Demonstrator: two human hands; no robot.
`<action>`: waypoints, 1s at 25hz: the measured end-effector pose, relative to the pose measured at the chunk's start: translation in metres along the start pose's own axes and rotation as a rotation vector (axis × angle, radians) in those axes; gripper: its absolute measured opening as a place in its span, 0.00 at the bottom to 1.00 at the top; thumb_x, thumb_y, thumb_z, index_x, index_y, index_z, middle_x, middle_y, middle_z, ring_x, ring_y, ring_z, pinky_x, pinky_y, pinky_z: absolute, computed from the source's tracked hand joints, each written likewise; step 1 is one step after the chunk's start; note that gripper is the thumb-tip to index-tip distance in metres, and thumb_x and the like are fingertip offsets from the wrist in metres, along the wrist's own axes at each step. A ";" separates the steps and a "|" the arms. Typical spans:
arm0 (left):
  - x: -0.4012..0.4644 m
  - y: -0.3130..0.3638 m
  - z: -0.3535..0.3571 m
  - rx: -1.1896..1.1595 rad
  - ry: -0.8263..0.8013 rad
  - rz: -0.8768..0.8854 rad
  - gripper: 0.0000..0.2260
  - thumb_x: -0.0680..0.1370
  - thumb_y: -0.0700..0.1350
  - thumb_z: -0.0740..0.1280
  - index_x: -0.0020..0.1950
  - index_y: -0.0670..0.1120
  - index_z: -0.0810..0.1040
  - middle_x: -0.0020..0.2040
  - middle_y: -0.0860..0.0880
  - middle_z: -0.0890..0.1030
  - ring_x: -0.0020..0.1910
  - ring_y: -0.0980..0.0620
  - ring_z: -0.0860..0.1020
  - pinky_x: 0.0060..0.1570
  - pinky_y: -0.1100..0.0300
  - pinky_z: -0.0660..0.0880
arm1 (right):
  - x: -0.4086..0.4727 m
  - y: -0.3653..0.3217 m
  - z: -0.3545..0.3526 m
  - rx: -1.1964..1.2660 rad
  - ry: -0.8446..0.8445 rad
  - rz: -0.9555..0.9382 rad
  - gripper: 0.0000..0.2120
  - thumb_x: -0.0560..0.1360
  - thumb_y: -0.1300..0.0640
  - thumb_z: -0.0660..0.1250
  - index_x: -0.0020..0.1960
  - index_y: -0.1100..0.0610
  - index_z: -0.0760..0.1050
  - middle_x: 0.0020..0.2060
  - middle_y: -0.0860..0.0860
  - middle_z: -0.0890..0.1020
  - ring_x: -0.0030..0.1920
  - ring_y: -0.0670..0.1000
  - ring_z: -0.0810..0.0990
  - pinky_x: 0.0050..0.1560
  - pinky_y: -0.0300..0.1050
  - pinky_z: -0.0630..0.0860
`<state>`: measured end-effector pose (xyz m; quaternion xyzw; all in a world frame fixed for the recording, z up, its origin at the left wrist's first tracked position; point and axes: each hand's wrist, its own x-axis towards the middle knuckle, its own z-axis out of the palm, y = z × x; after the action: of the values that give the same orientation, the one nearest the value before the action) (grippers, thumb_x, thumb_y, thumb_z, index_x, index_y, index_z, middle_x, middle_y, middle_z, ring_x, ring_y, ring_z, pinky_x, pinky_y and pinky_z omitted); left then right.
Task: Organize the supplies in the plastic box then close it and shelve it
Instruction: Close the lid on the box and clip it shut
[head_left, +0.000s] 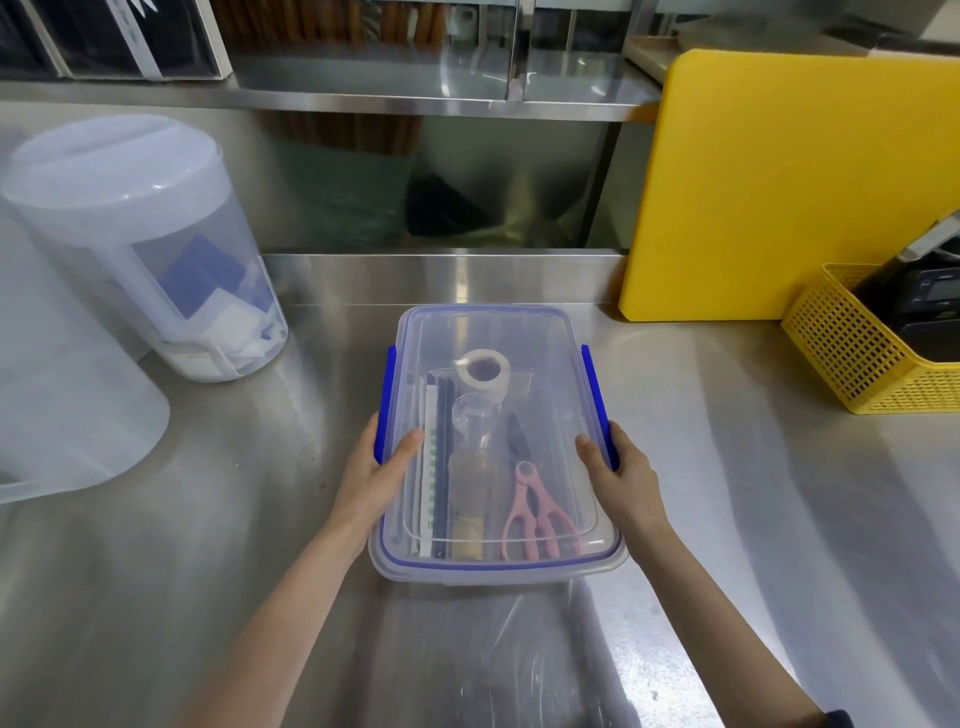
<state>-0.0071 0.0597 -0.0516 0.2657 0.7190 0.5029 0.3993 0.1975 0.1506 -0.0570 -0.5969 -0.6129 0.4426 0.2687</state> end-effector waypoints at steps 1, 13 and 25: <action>0.001 0.001 0.000 0.000 -0.005 -0.001 0.22 0.76 0.51 0.63 0.69 0.54 0.64 0.54 0.53 0.76 0.44 0.58 0.77 0.37 0.67 0.73 | 0.000 -0.001 0.001 -0.015 0.005 -0.018 0.22 0.78 0.52 0.59 0.70 0.59 0.65 0.63 0.56 0.76 0.58 0.56 0.76 0.59 0.49 0.74; 0.015 -0.004 0.001 0.221 0.048 0.076 0.22 0.77 0.52 0.60 0.71 0.50 0.63 0.60 0.50 0.67 0.54 0.52 0.73 0.57 0.54 0.73 | 0.003 -0.003 -0.004 -0.264 0.049 -0.182 0.14 0.79 0.56 0.58 0.58 0.66 0.71 0.32 0.47 0.71 0.27 0.43 0.68 0.29 0.21 0.68; 0.036 0.001 0.001 0.160 0.049 0.036 0.18 0.76 0.54 0.62 0.64 0.50 0.69 0.60 0.46 0.74 0.54 0.47 0.78 0.57 0.48 0.76 | 0.008 -0.001 0.000 -0.249 0.040 -0.193 0.17 0.79 0.55 0.58 0.62 0.64 0.69 0.44 0.51 0.74 0.30 0.41 0.69 0.29 0.19 0.67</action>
<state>-0.0254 0.0890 -0.0615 0.2971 0.7617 0.4572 0.3499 0.1965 0.1582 -0.0578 -0.5726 -0.7120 0.3232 0.2463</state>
